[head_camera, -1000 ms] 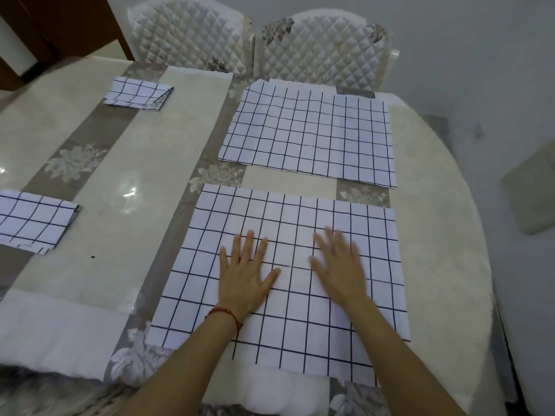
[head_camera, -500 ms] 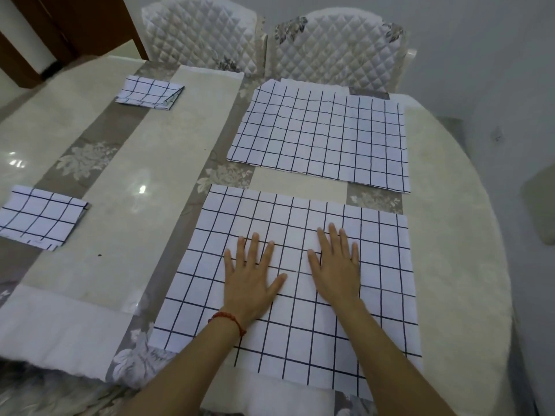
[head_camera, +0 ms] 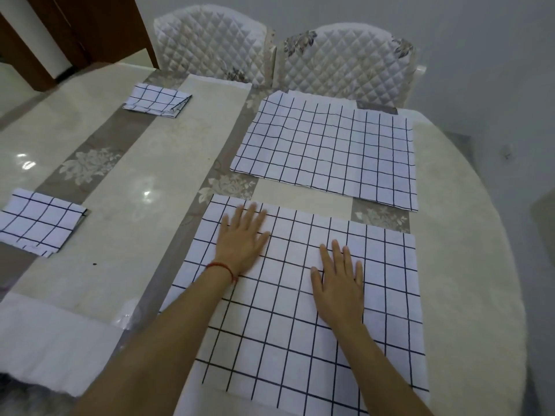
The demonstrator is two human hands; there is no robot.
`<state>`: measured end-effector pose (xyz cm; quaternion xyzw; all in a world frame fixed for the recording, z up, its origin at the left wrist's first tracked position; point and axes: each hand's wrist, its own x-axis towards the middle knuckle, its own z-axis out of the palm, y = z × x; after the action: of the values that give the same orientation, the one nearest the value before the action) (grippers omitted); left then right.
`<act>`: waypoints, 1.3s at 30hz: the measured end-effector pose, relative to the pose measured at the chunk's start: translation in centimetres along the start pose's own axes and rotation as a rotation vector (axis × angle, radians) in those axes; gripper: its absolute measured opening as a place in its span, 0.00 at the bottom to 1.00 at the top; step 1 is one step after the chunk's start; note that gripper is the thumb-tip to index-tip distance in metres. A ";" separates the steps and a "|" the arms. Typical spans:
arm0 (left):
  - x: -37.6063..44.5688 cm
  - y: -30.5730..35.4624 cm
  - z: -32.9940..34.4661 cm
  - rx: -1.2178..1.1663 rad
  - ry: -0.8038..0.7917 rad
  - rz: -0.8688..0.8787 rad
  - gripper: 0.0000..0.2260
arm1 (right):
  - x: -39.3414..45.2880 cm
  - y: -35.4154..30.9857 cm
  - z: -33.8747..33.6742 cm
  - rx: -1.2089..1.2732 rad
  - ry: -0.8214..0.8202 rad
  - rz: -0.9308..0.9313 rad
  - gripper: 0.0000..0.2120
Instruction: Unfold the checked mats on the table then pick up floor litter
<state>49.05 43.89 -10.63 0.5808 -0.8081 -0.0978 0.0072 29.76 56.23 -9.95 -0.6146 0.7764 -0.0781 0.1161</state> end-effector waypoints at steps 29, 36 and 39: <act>-13.9 4.8 1.8 0.009 -0.043 0.070 0.26 | -0.1 -0.1 0.0 -0.002 0.021 0.004 0.26; -15.4 0.6 1.3 -0.035 -0.019 -0.193 0.33 | -0.2 -0.2 -0.1 0.027 0.026 -0.010 0.26; -15.1 0.6 0.5 -0.066 -0.076 -0.180 0.32 | -0.2 -0.2 -0.7 0.021 -0.009 -0.012 0.26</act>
<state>53.35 58.30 -9.46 0.6463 -0.7487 -0.1465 -0.0132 29.79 56.39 -9.21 -0.6183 0.7712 -0.0844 0.1255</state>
